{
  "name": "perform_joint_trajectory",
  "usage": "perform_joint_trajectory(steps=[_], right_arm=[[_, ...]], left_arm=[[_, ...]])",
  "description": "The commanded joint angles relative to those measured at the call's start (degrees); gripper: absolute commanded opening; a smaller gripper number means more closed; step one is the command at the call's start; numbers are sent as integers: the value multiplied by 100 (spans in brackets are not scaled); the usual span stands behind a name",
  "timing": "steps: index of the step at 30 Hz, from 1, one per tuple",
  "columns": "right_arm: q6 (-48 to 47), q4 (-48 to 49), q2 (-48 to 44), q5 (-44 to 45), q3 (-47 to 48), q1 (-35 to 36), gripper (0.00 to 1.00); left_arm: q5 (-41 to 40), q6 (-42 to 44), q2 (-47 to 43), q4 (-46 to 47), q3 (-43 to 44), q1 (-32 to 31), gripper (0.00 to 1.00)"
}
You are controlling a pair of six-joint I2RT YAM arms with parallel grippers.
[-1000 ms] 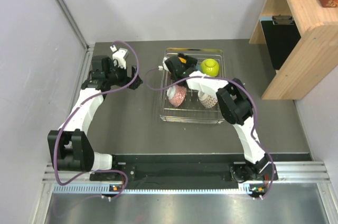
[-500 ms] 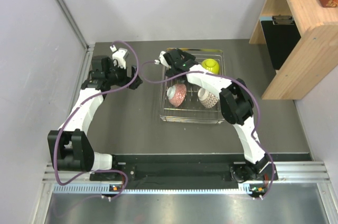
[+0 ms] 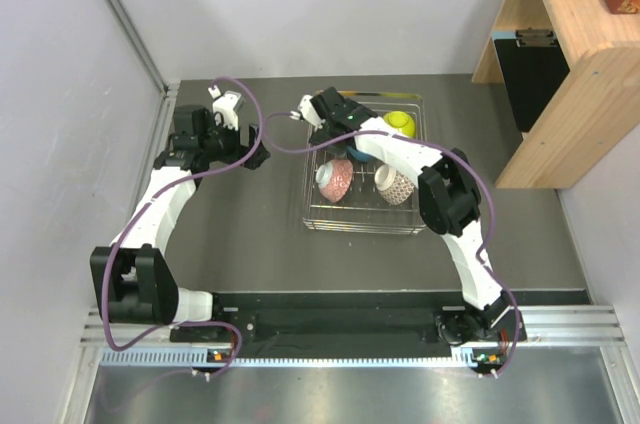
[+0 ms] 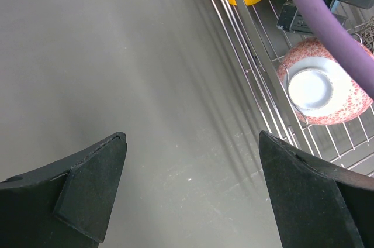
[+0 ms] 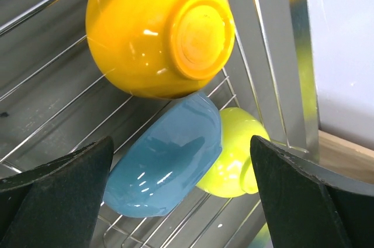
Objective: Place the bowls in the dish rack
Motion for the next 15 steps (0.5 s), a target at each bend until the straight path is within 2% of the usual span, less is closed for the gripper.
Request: perform_joint_trajectory(steps=[1, 15], right_arm=[[155, -331, -401, -453, 261, -37, 100], [295, -744, -665, -1358, 314, -63, 100]], left_arm=[[106, -3, -239, 222, 0, 42, 99], [141, -47, -256, 187, 71, 42, 99]])
